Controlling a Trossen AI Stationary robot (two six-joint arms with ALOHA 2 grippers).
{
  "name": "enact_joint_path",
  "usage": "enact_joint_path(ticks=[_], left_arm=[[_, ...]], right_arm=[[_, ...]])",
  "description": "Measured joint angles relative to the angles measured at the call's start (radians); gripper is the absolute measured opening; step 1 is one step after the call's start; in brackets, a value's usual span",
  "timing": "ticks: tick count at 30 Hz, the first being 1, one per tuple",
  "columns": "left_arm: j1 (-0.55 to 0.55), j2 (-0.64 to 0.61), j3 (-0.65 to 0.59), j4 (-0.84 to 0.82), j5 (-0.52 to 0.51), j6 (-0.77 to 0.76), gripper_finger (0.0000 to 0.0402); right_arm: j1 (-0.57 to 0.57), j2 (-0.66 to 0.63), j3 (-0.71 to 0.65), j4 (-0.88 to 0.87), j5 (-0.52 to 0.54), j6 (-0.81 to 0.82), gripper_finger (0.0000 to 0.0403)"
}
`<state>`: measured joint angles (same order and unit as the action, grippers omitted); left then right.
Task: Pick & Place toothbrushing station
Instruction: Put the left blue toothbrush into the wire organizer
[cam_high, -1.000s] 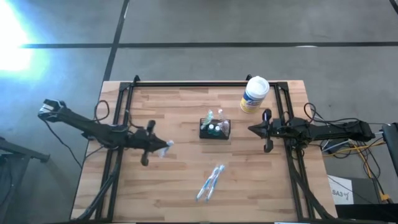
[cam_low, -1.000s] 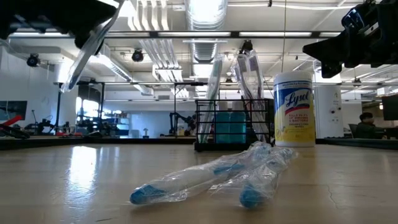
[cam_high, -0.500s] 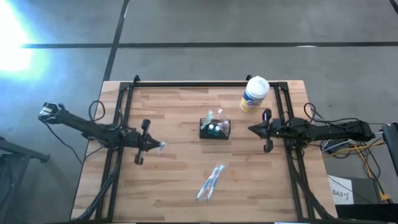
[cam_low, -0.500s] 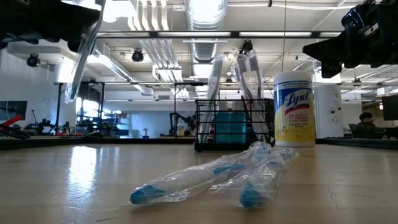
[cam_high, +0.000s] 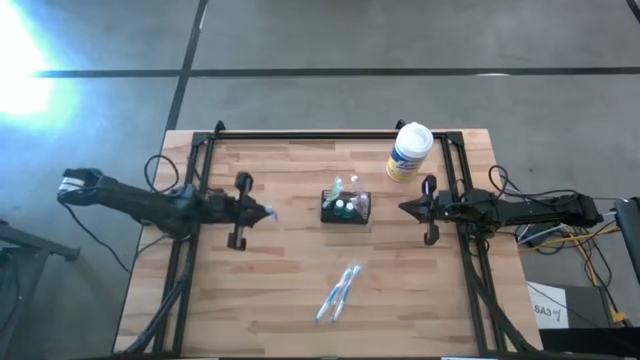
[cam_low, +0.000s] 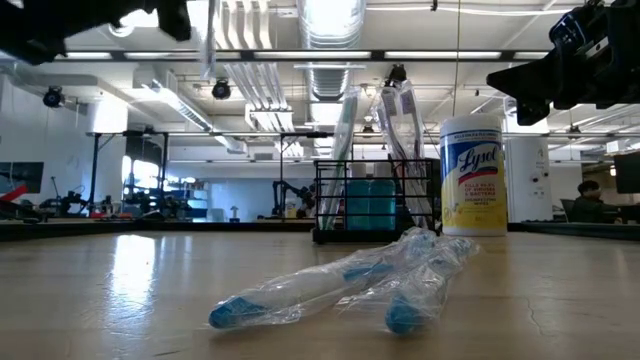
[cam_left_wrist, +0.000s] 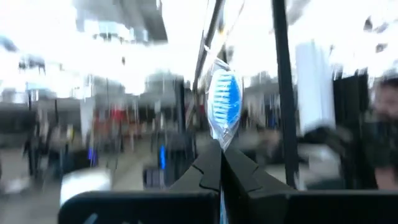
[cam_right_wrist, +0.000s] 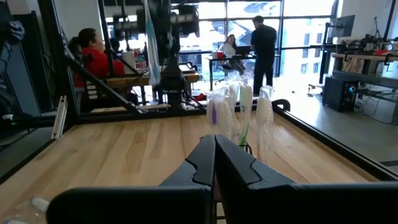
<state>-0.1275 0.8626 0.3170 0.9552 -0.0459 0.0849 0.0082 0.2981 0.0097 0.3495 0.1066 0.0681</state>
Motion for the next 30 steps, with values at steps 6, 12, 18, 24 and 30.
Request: enact_joint_path(ticks=[6,12,18,24,30], left_arm=[[0.084,0.19,0.167,0.001,0.104,-0.004,0.0001],[0.169,0.405,0.311,0.023,0.328,0.01,0.0001],[0.23,0.588,0.434,0.024,0.339,-0.009,0.0001],[0.269,0.716,0.467,0.1,0.334,-0.003,0.0001],[0.321,0.769,0.449,0.144,0.317,-0.018,0.0001]], right_arm=[[0.0,0.0,0.0,0.0,0.0,0.0,0.0008],[0.0,0.0,0.0,-0.001,0.0,0.0,0.0008],[0.0,0.006,0.0,-0.002,0.0,-0.001,0.0008],[0.0,0.007,0.0,-0.004,0.0,-0.001,0.0008],[0.0,0.01,0.0,-0.011,-0.001,-0.001,0.0008]])
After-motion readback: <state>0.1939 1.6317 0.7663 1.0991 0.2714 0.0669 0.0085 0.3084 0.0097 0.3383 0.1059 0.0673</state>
